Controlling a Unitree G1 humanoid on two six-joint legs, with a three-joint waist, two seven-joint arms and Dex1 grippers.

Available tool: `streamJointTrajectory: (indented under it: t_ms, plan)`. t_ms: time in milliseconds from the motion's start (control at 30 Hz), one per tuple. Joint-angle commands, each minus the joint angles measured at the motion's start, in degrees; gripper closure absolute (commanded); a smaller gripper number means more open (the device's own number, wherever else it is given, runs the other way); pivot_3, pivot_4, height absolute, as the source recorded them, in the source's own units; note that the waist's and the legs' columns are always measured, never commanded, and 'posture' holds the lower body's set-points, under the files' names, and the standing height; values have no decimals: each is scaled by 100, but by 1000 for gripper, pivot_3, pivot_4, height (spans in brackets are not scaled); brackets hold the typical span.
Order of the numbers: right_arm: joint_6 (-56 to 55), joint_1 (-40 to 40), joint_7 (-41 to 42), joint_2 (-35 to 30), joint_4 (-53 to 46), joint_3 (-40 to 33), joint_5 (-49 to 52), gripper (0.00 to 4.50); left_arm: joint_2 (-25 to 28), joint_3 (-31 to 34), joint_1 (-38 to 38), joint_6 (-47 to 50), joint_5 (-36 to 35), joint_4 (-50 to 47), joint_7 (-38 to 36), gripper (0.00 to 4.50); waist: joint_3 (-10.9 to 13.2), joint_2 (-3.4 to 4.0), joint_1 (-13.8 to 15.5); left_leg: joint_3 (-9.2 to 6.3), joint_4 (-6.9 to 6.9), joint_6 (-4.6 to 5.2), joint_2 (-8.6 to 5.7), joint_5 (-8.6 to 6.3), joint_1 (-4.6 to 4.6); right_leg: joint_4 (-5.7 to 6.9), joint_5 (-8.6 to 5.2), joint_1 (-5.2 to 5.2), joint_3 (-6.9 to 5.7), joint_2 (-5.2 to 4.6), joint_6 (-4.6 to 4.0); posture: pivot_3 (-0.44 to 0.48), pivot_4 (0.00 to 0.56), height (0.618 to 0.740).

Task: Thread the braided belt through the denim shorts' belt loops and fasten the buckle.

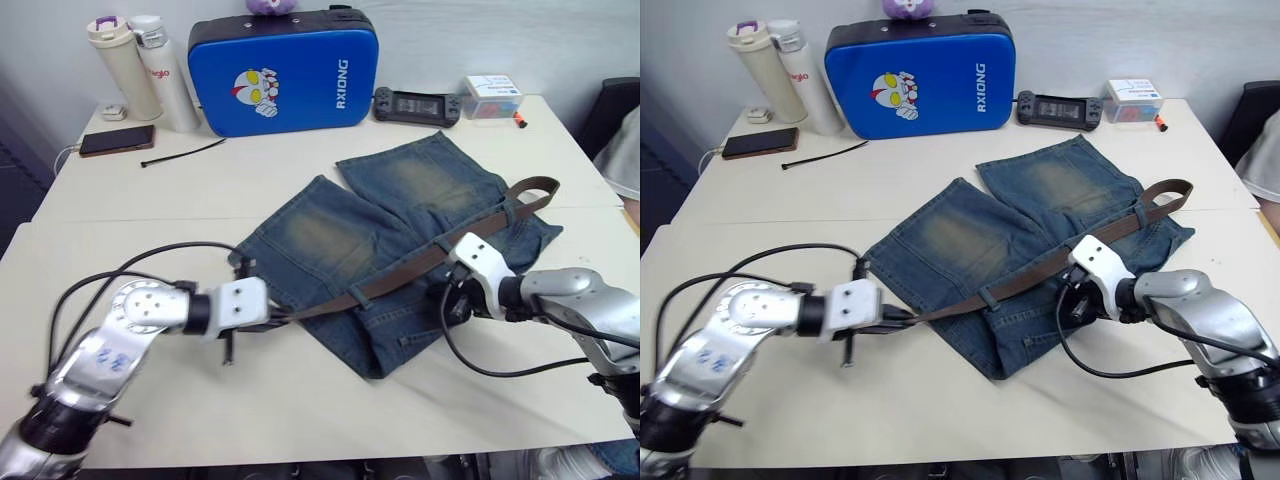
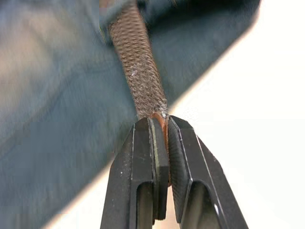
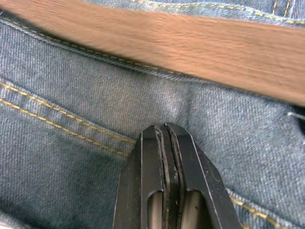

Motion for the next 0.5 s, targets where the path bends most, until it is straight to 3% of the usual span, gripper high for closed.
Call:
streamJointTrajectory:
  t_ms: [33,133,267,500]
  plan:
    - [10,-52,98,58,386,247,-334,4500,519,1010,1183,-585,426,347,-25,4449,-10,-15,-29,1,-2,-2,1,-1,3,-1,-1,0,0,0,-2,0,150,664]
    - [-57,-179,283,140,591,373,-441,4500,623,1950,2299,-995,581,687,10,4449,-38,-44,-50,1,-4,-12,8,-8,8,-3,-5,0,-2,-1,-9,0,150,664]
    - [-180,-465,595,268,844,614,-565,4500,209,3273,3540,-937,315,539,-72,4449,-64,-49,-103,0,-5,-22,17,-17,11,-2,-9,2,-4,1,-17,0,150,664]
    - [-401,-704,1011,321,1161,780,-832,4500,-159,4063,4822,-1439,622,684,-157,4449,-79,-62,-137,33,-10,-39,52,-46,22,2,-22,-7,-17,10,-41,0,150,664]
